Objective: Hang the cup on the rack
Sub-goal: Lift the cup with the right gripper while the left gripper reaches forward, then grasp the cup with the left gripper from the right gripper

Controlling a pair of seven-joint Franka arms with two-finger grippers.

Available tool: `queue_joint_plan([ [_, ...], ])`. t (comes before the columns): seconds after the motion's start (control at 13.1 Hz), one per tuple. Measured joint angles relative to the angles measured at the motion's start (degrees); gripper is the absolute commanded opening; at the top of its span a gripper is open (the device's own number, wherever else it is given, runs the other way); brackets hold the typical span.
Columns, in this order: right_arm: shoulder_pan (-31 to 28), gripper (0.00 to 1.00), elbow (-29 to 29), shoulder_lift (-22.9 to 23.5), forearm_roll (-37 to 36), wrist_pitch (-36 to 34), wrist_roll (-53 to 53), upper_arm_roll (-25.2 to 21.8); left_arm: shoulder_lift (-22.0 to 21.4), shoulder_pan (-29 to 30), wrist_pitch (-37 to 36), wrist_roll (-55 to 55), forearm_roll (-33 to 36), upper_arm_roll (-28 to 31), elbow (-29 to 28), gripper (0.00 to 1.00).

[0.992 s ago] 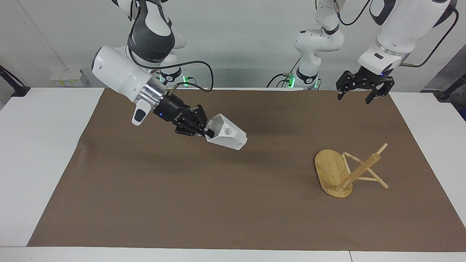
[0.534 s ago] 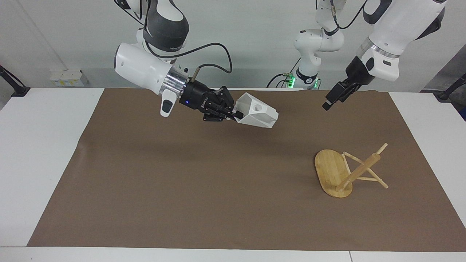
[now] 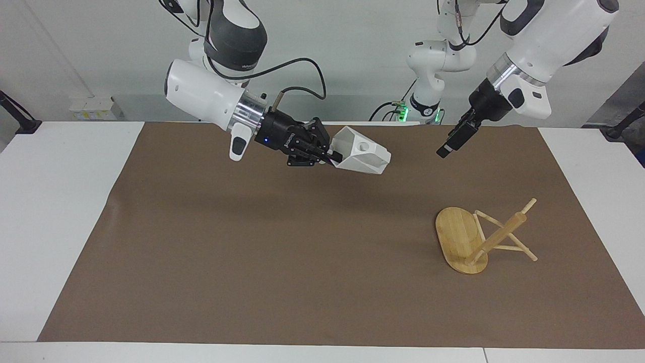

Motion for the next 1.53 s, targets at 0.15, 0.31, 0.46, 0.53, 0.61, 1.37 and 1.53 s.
queue_joint_plan([
  [0.15, 0.00, 0.00, 0.00, 0.02, 0.00, 0.00, 0.00, 0.00, 2.95, 0.00, -0.08, -7.33, -2.68, -0.34, 2.05, 1.00],
  [0.31, 0.00, 0.00, 0.00, 0.03, 0.00, 0.00, 0.00, 0.00, 5.43, -0.04, -0.09, -14.34, -5.07, -1.59, 3.39, 1.00],
  [0.46, 0.02, 0.00, 0.00, 0.03, 0.00, 0.00, 0.00, 0.00, 7.00, -0.11, -0.03, -20.41, -8.34, -2.12, 4.38, 1.00],
  [0.53, 0.20, 0.00, 0.00, 0.03, 0.00, 0.00, -0.01, 0.01, 7.62, -0.13, 0.01, -22.63, -9.63, -2.19, 4.86, 1.00],
  [0.61, 0.88, 0.00, 0.00, 0.04, 0.00, 0.16, -0.02, 0.02, 8.07, -0.24, 0.14, -24.19, -10.24, -2.46, 5.25, 1.00],
  [1.37, 7.32, 0.00, -0.72, 0.43, -0.35, 8.28, 0.02, -0.16, 8.06, -1.18, -0.32, -28.36, -12.09, -2.98, 6.37, 1.00],
  [1.53, 7.42, 0.00, -0.72, 0.44, -0.35, 8.29, 0.03, -0.16, 8.03, -1.17, -0.51, -28.37, -11.99, -2.88, 6.37, 1.00],
])
